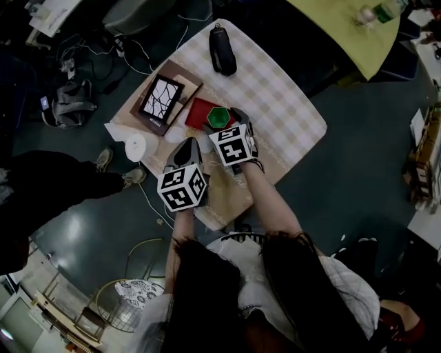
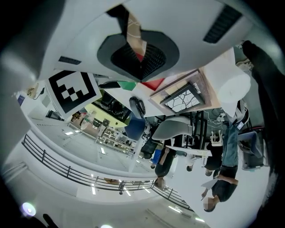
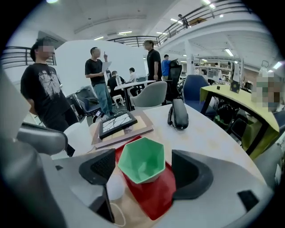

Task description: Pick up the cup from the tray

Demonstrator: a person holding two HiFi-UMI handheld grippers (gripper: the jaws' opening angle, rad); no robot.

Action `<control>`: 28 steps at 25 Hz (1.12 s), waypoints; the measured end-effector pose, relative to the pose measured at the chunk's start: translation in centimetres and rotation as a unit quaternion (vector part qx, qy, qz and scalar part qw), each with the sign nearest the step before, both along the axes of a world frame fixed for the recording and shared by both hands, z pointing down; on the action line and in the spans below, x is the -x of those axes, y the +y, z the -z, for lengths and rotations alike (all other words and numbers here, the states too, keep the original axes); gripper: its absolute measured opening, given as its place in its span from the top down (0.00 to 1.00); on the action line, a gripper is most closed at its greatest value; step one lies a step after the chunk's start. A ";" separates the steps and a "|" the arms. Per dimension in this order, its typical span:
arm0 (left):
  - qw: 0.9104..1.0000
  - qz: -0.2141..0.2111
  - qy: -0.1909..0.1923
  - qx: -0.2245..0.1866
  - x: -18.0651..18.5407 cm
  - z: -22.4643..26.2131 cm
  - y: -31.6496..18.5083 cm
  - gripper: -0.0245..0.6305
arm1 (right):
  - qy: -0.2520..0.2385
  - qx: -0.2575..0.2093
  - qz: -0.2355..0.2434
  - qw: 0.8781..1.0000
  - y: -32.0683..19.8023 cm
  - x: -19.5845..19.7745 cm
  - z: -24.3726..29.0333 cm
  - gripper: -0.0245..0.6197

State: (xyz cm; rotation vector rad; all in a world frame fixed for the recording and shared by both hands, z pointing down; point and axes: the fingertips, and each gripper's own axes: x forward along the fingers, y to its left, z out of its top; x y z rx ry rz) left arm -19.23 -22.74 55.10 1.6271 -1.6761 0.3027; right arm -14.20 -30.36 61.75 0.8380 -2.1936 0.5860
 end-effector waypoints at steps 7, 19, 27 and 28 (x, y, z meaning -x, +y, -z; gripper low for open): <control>1.000 0.018 0.019 0.009 0.4 -0.8 0.4 0.96 | 0.026 0.011 0.028 0.999 -0.2 0.6 -1.5 0.38; 1.000 0.011 0.016 0.009 0.3 -0.7 0.6 0.96 | 0.040 0.011 0.043 0.998 0.6 0.6 -1.4 0.43; 1.000 -0.006 0.012 0.000 -0.6 0.1 1.0 0.96 | 0.032 0.006 0.013 0.999 0.7 -2.3 0.5 0.43; 1.000 -0.010 0.011 -0.001 -0.9 0.2 1.0 0.96 | 0.034 0.005 0.007 0.999 0.7 -2.9 0.6 0.43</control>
